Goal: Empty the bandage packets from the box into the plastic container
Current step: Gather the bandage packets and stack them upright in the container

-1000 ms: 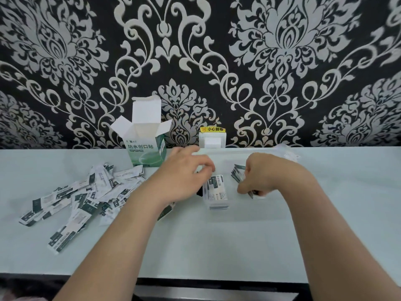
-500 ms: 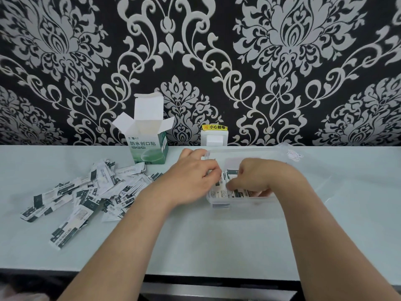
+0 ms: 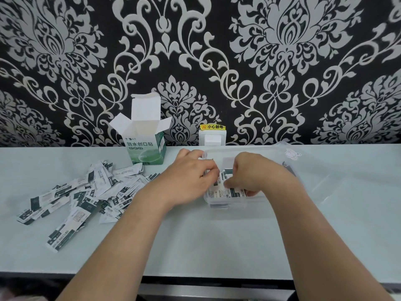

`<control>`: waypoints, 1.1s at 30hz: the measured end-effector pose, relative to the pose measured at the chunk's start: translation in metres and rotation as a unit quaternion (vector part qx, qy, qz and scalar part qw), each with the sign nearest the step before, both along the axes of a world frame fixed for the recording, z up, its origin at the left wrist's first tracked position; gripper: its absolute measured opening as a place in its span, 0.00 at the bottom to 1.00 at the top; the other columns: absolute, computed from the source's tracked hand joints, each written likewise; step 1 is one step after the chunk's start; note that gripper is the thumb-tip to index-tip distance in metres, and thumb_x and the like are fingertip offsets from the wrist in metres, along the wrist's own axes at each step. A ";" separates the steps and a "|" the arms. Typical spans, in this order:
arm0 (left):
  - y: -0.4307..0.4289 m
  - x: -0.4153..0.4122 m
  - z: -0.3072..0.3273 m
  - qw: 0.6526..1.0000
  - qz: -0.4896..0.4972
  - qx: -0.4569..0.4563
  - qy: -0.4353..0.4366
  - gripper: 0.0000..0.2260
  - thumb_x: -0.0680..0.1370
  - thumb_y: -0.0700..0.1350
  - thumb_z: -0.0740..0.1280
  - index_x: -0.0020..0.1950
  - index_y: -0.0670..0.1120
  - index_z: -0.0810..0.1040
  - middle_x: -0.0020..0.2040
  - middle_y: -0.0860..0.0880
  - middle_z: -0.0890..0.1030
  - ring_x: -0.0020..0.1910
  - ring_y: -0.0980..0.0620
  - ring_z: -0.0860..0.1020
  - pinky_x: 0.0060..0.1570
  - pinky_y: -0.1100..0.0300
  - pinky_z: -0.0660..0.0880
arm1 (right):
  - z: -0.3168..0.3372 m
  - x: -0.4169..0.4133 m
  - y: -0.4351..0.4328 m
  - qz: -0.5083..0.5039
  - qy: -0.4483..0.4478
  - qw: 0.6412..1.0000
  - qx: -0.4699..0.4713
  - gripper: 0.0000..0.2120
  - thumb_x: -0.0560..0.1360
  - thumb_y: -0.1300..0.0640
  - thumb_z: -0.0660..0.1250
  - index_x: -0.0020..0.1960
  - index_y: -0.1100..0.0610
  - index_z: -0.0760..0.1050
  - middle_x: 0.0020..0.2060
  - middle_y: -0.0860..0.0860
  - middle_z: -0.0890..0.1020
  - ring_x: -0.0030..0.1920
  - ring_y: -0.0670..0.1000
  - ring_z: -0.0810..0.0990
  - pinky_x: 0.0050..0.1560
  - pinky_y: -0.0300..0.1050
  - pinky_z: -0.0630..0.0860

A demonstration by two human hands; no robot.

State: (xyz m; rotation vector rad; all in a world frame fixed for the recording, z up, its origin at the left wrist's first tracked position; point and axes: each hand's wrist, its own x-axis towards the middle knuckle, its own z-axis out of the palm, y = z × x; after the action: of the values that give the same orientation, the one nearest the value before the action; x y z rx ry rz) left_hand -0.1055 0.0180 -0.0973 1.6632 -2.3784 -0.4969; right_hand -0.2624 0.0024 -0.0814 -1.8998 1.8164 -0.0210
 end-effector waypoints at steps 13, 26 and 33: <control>-0.007 0.003 -0.013 0.994 -0.024 -0.100 0.030 0.18 0.80 0.58 0.50 0.53 0.55 0.79 0.45 0.57 0.74 0.54 0.50 0.69 0.60 0.56 0.62 | -0.003 -0.008 -0.001 -0.038 -0.068 0.997 -0.004 0.08 0.78 0.53 0.65 0.46 0.58 0.74 0.42 0.56 0.83 0.41 0.57 0.86 0.45 0.55 0.83; 0.008 0.076 0.008 0.978 0.151 -0.117 0.078 0.11 0.78 0.45 0.64 0.58 0.54 0.79 0.60 0.54 0.77 0.60 0.54 0.73 0.61 0.56 0.69 | 0.033 0.016 0.015 -0.001 -0.055 0.978 -0.202 0.09 0.79 0.53 0.59 0.49 0.54 0.76 0.41 0.50 0.81 0.38 0.52 0.79 0.37 0.44 0.74; 0.024 0.137 -0.013 0.974 0.215 0.047 -0.060 0.29 0.72 0.58 0.70 0.71 0.57 0.66 0.70 0.52 0.69 0.69 0.47 0.65 0.67 0.48 0.66 | 0.014 0.109 0.035 0.151 -0.196 0.946 -0.209 0.07 0.78 0.56 0.61 0.49 0.52 0.77 0.40 0.48 0.81 0.42 0.50 0.79 0.43 0.45 0.77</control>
State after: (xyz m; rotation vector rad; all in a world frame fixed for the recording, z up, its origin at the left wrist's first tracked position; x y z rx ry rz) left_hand 0.0313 0.0425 -0.1099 2.2276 -2.0011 -0.4456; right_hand -0.1533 0.0379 -0.0678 -2.2432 1.3118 -0.6776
